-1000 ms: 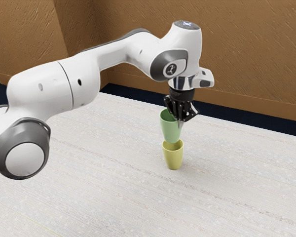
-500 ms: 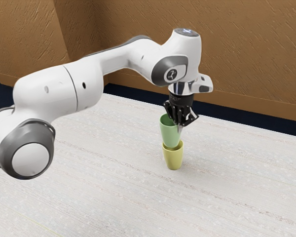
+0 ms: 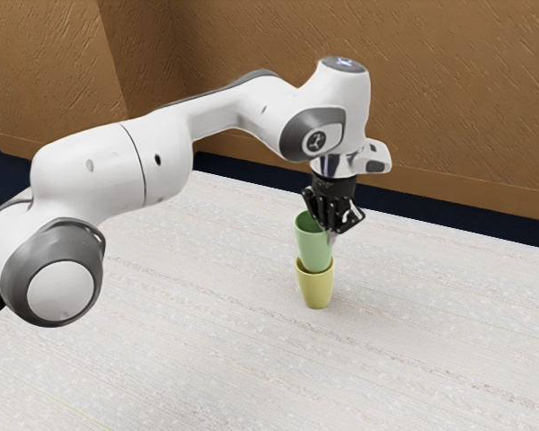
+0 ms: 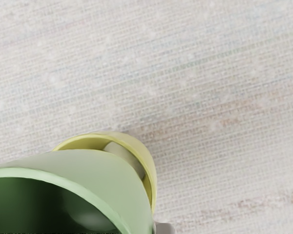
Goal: Place the left cup onto the right cup
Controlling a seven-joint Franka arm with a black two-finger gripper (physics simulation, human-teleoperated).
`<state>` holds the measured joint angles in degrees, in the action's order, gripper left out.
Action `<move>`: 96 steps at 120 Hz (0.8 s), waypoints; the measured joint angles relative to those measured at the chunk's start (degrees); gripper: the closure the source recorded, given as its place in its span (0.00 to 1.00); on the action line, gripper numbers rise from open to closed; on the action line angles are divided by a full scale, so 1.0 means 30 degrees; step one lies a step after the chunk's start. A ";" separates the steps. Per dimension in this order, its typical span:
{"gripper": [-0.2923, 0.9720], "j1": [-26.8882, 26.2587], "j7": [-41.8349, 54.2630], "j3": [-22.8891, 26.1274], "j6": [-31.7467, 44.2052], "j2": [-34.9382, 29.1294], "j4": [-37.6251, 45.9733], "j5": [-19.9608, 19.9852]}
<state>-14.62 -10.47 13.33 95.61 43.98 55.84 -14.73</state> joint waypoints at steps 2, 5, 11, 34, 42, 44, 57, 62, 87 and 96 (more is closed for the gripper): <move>0.81 0.0003 0.0001 0.0010 0.0003 0.0003 0.0000 -0.0022; 0.80 0.0006 0.0002 0.0021 0.0006 0.0006 -0.0001 -0.0049; 0.77 0.0012 0.0004 0.0043 0.0011 0.0008 -0.0002 -0.0080; 0.65 0.0093 0.0010 0.0151 0.0011 0.0034 -0.0002 -0.0121; 0.62 0.0097 0.0012 0.0155 0.0008 0.0020 -0.0002 -0.0124; 0.61 0.0097 0.0013 0.0155 0.0008 0.0025 -0.0002 -0.0125; 0.56 0.0099 0.0014 0.0156 0.0006 0.0018 -0.0002 -0.0127; 0.53 0.0102 0.0012 0.0156 0.0005 0.0014 -0.0002 -0.0128; 0.44 0.0099 -0.0018 0.0156 -0.0100 -0.0059 -0.0002 -0.0129; 0.41 0.0086 -0.0031 0.0159 -0.0165 -0.0162 -0.0002 -0.0138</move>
<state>-14.36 -10.56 13.80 95.12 43.50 55.83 -15.14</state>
